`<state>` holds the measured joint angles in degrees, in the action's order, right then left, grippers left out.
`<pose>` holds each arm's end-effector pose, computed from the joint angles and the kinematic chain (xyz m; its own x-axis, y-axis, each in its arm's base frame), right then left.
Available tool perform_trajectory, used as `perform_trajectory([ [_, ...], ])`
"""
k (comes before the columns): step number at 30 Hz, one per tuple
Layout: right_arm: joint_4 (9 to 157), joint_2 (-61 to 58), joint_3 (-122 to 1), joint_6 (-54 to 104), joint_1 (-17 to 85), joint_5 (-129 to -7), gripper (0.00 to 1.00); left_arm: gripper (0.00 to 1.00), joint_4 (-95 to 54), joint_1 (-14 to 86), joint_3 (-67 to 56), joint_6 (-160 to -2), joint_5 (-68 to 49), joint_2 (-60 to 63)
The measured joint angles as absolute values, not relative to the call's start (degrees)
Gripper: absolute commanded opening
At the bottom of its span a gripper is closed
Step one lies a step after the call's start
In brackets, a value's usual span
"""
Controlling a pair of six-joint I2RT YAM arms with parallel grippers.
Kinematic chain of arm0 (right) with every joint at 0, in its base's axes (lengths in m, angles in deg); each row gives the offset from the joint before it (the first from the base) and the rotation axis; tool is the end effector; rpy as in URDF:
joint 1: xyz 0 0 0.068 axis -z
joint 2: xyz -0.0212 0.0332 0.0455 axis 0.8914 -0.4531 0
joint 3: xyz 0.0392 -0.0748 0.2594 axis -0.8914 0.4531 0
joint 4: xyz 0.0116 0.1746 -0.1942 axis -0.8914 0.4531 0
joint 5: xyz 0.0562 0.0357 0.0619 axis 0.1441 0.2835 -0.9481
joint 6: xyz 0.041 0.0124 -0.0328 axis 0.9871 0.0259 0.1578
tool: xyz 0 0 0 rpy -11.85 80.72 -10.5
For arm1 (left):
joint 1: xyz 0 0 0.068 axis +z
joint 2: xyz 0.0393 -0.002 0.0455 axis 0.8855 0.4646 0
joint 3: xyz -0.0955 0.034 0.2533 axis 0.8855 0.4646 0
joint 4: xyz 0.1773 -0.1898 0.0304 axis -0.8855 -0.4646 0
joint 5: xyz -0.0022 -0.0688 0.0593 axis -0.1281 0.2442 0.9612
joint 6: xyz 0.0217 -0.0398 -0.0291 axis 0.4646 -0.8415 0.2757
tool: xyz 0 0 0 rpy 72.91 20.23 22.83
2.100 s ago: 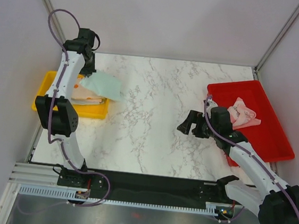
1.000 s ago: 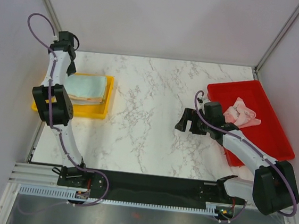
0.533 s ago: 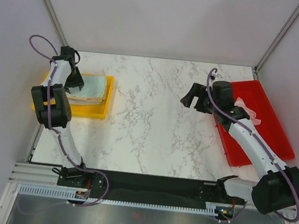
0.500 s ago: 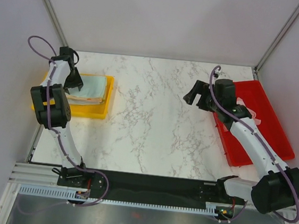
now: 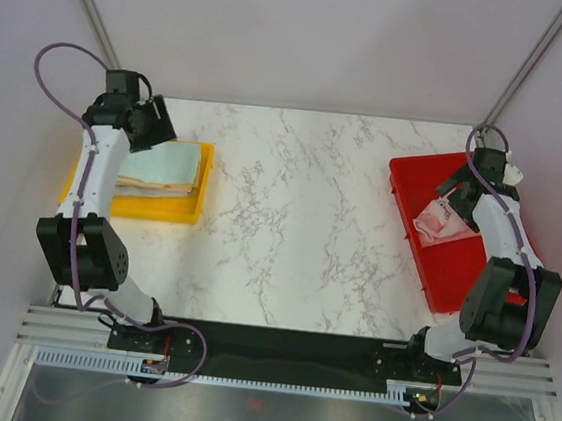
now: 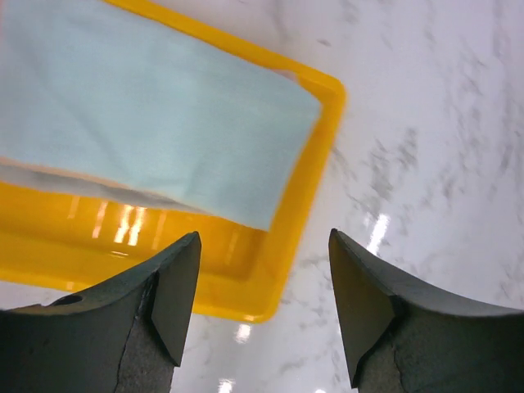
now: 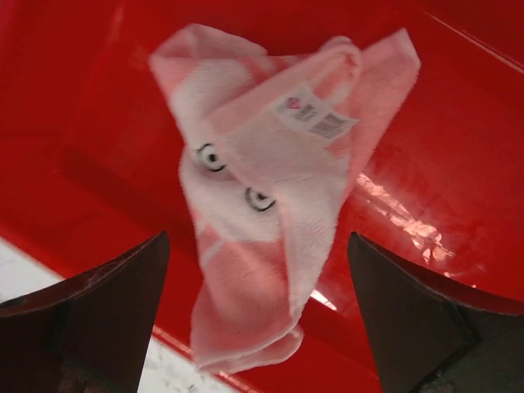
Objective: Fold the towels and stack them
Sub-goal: Grab crumpled towel, then move the towel to the center of the board
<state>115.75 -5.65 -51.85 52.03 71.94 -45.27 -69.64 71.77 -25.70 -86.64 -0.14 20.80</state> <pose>0.3113 -0.0580 0.2739 -0.4648 0.6176 -0.6345 0.6853 0.7047 0.1838 0.3545 0.0597 0.3461 -0.6549 -0.4120 -0.6335 -0.3895 0.9024 -0.1842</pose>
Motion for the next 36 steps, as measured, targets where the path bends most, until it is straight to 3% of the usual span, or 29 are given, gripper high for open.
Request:
perform_trajectory([
  [5,114.5,-14.5,-50.5,52.2,76.7,-45.3,0.94,0.71,-67.9,59.8,-20.3,-86.6,-9.1,15.8],
  [8,113.5,-19.3,-50.5,51.8,77.4,-46.5,0.83,0.71,-66.9,53.3,-16.6,-86.6,-14.5,14.0],
  [9,113.5,-20.4,-50.5,51.6,77.6,-46.8,0.43,0.71,-66.8,52.0,-15.3,-86.7,-16.0,13.2],
  [10,113.5,-21.1,-50.5,50.9,77.9,-47.4,0.17,0.71,-66.5,51.2,-14.1,-86.7,-17.5,12.1],
  [11,113.7,-21.3,-50.7,50.9,78.3,-48.2,0.00,0.70,-66.2,51.0,-13.2,-86.9,-18.4,11.1],
  [17,119.8,-15.6,-59.0,48.4,76.3,-50.6,0.00,0.69,-62.7,51.1,-11.2,-87.8,-22.6,6.5],
  [25,116.7,1.7,-67.6,46.8,49.4,-61.7,0.00,0.69,-60.8,51.1,-9.5,-88.6,-24.3,6.2],
  [30,110.8,4.7,-54.5,46.8,37.9,-65.1,0.03,0.69,-57.3,51.1,-5.4,-90.4,-23.7,5.5],
  [34,107.6,-1.5,-41.9,46.7,28.0,-66.8,0.08,0.69,-55.7,51.1,0.4,-92.0,-22.8,5.5],
  [36,107.5,-5.2,-38.3,46.1,23.4,-67.4,0.16,0.69,-55.7,51.1,1.9,-92.3,-22.7,6.0],
])
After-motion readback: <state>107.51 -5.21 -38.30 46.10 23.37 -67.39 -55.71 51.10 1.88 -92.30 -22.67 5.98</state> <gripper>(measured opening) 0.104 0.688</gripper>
